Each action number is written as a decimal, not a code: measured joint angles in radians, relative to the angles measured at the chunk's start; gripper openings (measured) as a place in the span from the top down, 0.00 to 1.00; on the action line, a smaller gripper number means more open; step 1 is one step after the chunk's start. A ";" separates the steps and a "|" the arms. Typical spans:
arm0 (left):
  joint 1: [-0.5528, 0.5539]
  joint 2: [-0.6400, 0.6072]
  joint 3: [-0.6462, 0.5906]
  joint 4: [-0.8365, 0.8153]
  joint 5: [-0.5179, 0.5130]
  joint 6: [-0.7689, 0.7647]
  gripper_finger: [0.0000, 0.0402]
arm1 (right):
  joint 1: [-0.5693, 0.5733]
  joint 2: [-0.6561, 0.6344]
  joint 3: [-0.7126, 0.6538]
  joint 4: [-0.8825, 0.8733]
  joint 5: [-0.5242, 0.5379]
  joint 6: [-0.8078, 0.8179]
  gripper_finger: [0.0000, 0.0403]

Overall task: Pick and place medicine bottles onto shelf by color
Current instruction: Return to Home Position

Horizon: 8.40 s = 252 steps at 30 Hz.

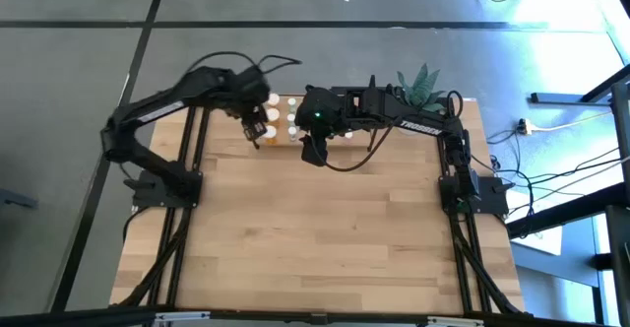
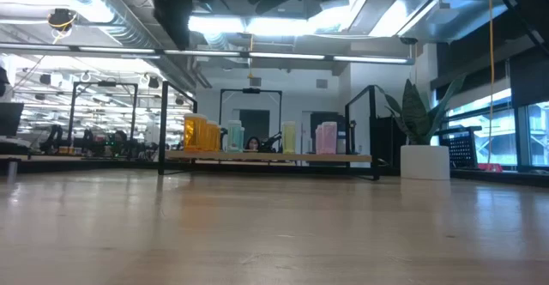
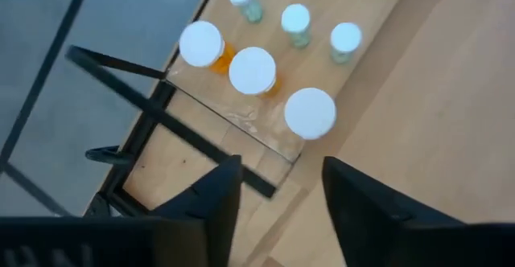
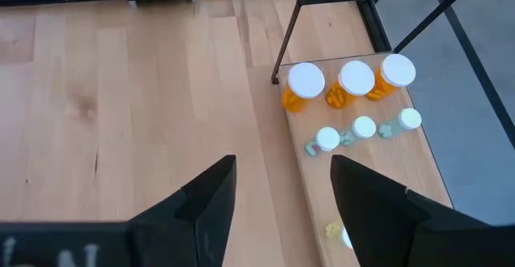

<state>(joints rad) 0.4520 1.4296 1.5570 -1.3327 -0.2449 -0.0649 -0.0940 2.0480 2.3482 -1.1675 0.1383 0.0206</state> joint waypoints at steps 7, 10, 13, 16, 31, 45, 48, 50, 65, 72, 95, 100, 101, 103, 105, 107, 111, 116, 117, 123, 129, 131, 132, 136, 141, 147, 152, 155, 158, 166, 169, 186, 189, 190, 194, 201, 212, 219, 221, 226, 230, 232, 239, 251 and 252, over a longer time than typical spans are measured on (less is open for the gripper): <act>-0.027 -0.197 0.000 -0.037 -0.009 -0.037 0.79 | 0.000 0.000 0.000 0.004 0.000 -0.002 0.49; -0.037 -0.285 0.000 -0.062 -0.007 -0.035 0.87 | 0.000 0.000 0.000 0.004 0.000 0.000 0.49; -0.049 -0.376 0.000 -0.086 -0.007 -0.038 0.95 | 0.000 0.000 0.000 0.005 0.000 -0.001 0.49; -0.060 -0.462 0.000 -0.094 -0.001 -0.048 0.99 | 0.000 0.000 0.000 0.006 0.000 -0.014 0.49; -0.076 -0.879 -0.003 -0.211 0.003 -0.111 1.00 | 0.000 0.004 0.000 0.173 -0.005 0.100 0.49; -0.076 -1.312 -0.217 -0.088 0.003 -0.112 1.00 | 0.001 -0.007 0.006 0.213 0.056 0.079 0.52; -0.076 -1.400 -0.274 -0.035 0.003 -0.111 1.00 | 0.001 -0.034 0.006 0.203 0.114 0.079 0.59; -0.075 -1.428 -0.300 -0.042 0.003 -0.113 1.00 | 0.001 -0.046 0.008 0.197 0.133 0.097 0.65; -0.075 -1.424 -0.499 0.217 0.175 0.023 1.00 | 0.086 -0.226 0.007 0.083 0.151 0.159 0.98; -0.076 -1.423 -0.677 0.312 0.237 0.023 1.00 | 0.159 -0.286 0.006 -0.123 0.294 0.196 0.98; -0.075 -1.399 -1.129 0.930 0.333 0.025 0.99 | 0.286 -1.074 -1.177 0.715 0.190 0.112 0.99; -0.075 -1.399 -1.214 1.024 0.331 -0.006 1.00 | 0.279 -1.199 -1.395 0.939 0.064 0.048 0.99; -0.075 -1.399 -1.226 1.037 0.331 -0.011 1.00 | 0.277 -1.225 -1.435 0.970 0.054 0.049 0.99; -0.075 -1.399 -1.245 1.053 0.331 -0.024 0.99 | 0.271 -1.274 -1.509 1.037 0.045 0.053 0.99; -0.075 -1.399 -1.260 1.055 0.327 -0.045 0.99 | 0.265 -1.318 -1.584 1.085 0.044 0.060 0.99; -0.076 -1.399 -1.273 1.059 0.326 -0.059 0.98 | 0.256 -1.355 -1.645 1.123 0.043 0.064 0.99; -0.075 -1.399 -1.311 1.061 0.311 -0.062 0.98 | 0.242 -1.426 -1.749 1.165 0.044 0.049 0.99; -0.075 -1.399 -1.394 1.175 0.308 -0.087 1.00 | 0.224 -1.506 -1.884 1.311 0.043 0.043 0.99; -0.076 -1.399 -1.414 1.219 0.308 -0.091 0.99 | 0.222 -1.525 -1.909 1.329 0.043 0.036 0.99; -0.076 -1.399 -1.512 1.334 0.307 -0.142 0.99 | 0.221 -1.633 -2.046 1.422 0.041 0.027 1.00; -0.076 -1.388 -1.548 1.352 0.266 -0.204 0.99 | 0.221 -1.753 -2.162 1.485 0.043 0.029 1.00; -0.076 -1.388 -1.549 1.348 0.260 -0.191 0.98 | 0.221 -1.794 -2.190 1.503 0.043 0.027 1.00; -0.076 -1.389 -1.549 1.348 0.254 -0.191 0.98 | 0.221 -1.810 -2.200 1.503 0.043 0.027 1.00; -0.076 -1.385 -1.549 1.345 0.246 -0.191 0.99 | 0.221 -1.873 -2.249 1.503 0.043 0.027 1.00; -0.076 -1.384 -1.549 1.344 0.246 -0.191 0.99 | 0.221 -1.937 -2.312 1.510 0.042 0.047 1.00; -0.076 -1.384 -1.549 1.344 0.246 -0.188 0.96 | 0.221 -1.969 -2.341 1.450 -0.021 0.099 0.98; -0.076 -1.384 -1.549 1.343 0.246 -0.188 0.95 | 0.221 -1.966 -2.341 1.419 0.005 0.106 0.97; -0.076 -1.384 -1.549 1.343 0.246 -0.188 0.94 | 0.221 -1.966 -2.341 1.418 0.053 0.092 0.97; -0.076 -1.384 -1.549 1.343 0.246 -0.187 0.94 | 0.221 -1.966 -2.341 1.418 0.076 0.079 0.97; -0.076 -1.384 -1.549 1.343 0.246 -0.187 0.98 | 0.221 -1.966 -2.341 1.418 0.078 0.080 0.97; -0.076 -1.384 -1.549 1.343 0.246 -0.187 0.99 | 0.221 -1.965 -2.341 1.418 0.078 0.079 0.97; -0.076 -1.384 -1.549 1.342 0.246 -0.187 0.95 | 0.221 -1.965 -2.341 1.418 0.078 0.080 0.97; -0.076 -1.384 -1.549 1.342 0.246 -0.187 0.94 | 0.222 -1.965 -2.341 1.418 0.078 0.078 0.97; -0.076 -1.384 -1.549 1.342 0.246 -0.187 0.94 | 0.221 -1.965 -2.341 1.418 0.078 0.079 0.97; -0.076 -1.384 -1.549 1.342 0.246 -0.187 0.94 | 0.222 -1.965 -2.341 1.418 0.078 0.078 0.97; -0.076 -1.384 -1.549 1.342 0.246 -0.187 0.96 | 0.221 -1.965 -2.341 1.417 0.078 0.080 0.96; -0.076 -1.384 -1.549 1.342 0.246 -0.187 0.97 | 0.221 -1.965 -2.341 1.417 0.078 0.080 0.96; -0.076 -1.384 -1.549 1.342 0.246 -0.187 0.94 | 0.221 -1.965 -2.341 1.417 0.079 0.079 0.96; -0.076 -1.384 -1.549 1.342 0.246 -0.187 0.93 | 0.222 -1.965 -2.341 1.417 0.079 0.079 0.96; -0.076 -1.384 -1.549 1.342 0.246 -0.187 0.94 | 0.222 -1.965 -2.341 1.417 0.079 0.079 0.96; -0.075 -1.384 -1.549 1.342 0.246 -0.187 0.95 | 0.222 -1.965 -2.341 1.417 0.079 0.078 0.96; -0.076 -1.384 -1.549 1.342 0.246 -0.187 0.96 | 0.222 -1.965 -2.341 1.417 0.079 0.080 0.96; -0.076 -1.384 -1.549 1.342 0.246 -0.187 0.98 | 0.222 -1.965 -2.341 1.417 0.079 0.080 0.96; -0.076 -1.384 -1.549 1.342 0.246 -0.187 0.93 | 0.222 -1.965 -2.341 1.417 0.079 0.078 0.96; -0.075 -1.384 -1.549 1.342 0.247 -0.187 0.93 | 0.221 -1.965 -2.341 1.417 0.079 0.079 0.97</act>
<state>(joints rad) 0.3767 0.0457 0.0082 0.0096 0.0017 -0.2523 0.1274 0.0830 0.0071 0.2497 0.2169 0.0992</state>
